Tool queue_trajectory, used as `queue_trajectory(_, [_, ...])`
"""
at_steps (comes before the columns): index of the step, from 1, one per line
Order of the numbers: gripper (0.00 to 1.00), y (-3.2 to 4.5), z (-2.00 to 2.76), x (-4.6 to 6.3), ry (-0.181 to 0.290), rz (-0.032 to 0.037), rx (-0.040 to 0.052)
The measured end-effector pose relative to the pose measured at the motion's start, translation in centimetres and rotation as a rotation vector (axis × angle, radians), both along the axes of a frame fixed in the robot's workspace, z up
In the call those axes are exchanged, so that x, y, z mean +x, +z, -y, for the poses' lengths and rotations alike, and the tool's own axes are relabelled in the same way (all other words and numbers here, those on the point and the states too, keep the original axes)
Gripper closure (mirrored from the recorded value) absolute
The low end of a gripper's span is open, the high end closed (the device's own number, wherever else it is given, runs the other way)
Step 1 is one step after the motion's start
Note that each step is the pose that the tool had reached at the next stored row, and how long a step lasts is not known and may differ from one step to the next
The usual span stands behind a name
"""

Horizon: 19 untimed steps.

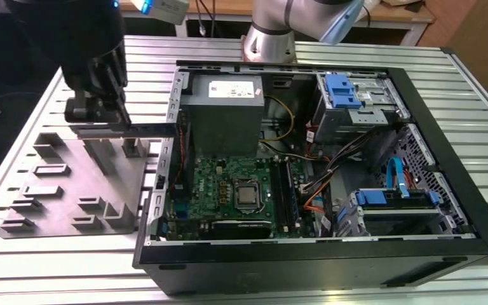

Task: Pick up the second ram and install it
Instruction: 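Pick up the second ram and move it above second insertion slot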

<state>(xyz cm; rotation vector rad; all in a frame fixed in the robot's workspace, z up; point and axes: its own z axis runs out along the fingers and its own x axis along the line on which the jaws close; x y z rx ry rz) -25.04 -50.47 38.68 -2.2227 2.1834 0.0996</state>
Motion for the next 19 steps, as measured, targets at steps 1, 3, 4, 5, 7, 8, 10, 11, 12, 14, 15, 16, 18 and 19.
queue_trajectory(1, [0.92,-0.01,0.00,0.2,0.000,-0.0001,0.0000])
queue_trajectory(3, [0.92,-0.03,0.00,0.7,0.000,0.0001,0.0001])
queue_trajectory(4, [0.92,-0.04,0.00,1.0,0.000,0.0000,0.0001])
queue_trajectory(5, [0.92,-0.05,0.00,1.2,0.000,0.0001,0.0001])
queue_trajectory(7, [0.92,-0.07,0.00,1.7,0.000,0.0000,0.0001])
queue_trajectory(8, [0.92,-0.08,0.00,2.0,0.000,0.0001,0.0001])
queue_trajectory(10, [0.92,-0.10,0.00,2.6,0.000,0.0000,0.0001])
queue_trajectory(11, [0.92,-0.10,0.00,2.9,0.000,0.0000,0.0000])
queue_trajectory(12, [0.92,-0.11,0.00,3.2,0.000,0.0000,0.0000])
queue_trajectory(14, [0.92,-0.13,0.00,3.8,0.000,0.0001,0.0001])
queue_trajectory(15, [0.92,-0.14,0.00,4.1,0.000,0.0001,0.0001])
queue_trajectory(16, [0.92,-0.14,0.00,4.4,0.000,0.0000,0.0001])
queue_trajectory(18, [0.92,-0.16,0.00,5.1,0.000,0.0000,0.0001])
queue_trajectory(19, [0.92,-0.17,0.00,5.4,0.000,0.0001,0.0001])
